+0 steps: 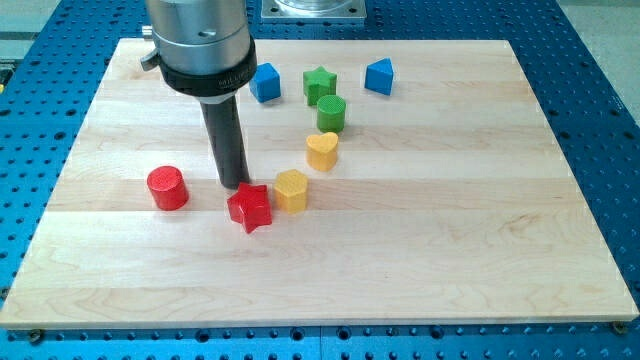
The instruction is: Move the red circle towards the red star
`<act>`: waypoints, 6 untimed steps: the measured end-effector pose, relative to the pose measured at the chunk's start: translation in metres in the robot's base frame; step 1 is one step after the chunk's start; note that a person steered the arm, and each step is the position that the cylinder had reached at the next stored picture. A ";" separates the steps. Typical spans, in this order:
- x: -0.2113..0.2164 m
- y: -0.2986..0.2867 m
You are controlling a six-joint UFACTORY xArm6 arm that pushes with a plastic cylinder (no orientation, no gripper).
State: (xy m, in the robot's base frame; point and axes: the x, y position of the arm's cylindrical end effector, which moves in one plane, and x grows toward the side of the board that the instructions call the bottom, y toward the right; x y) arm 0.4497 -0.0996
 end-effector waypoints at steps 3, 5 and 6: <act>0.016 -0.091; 0.062 -0.077; 0.057 -0.051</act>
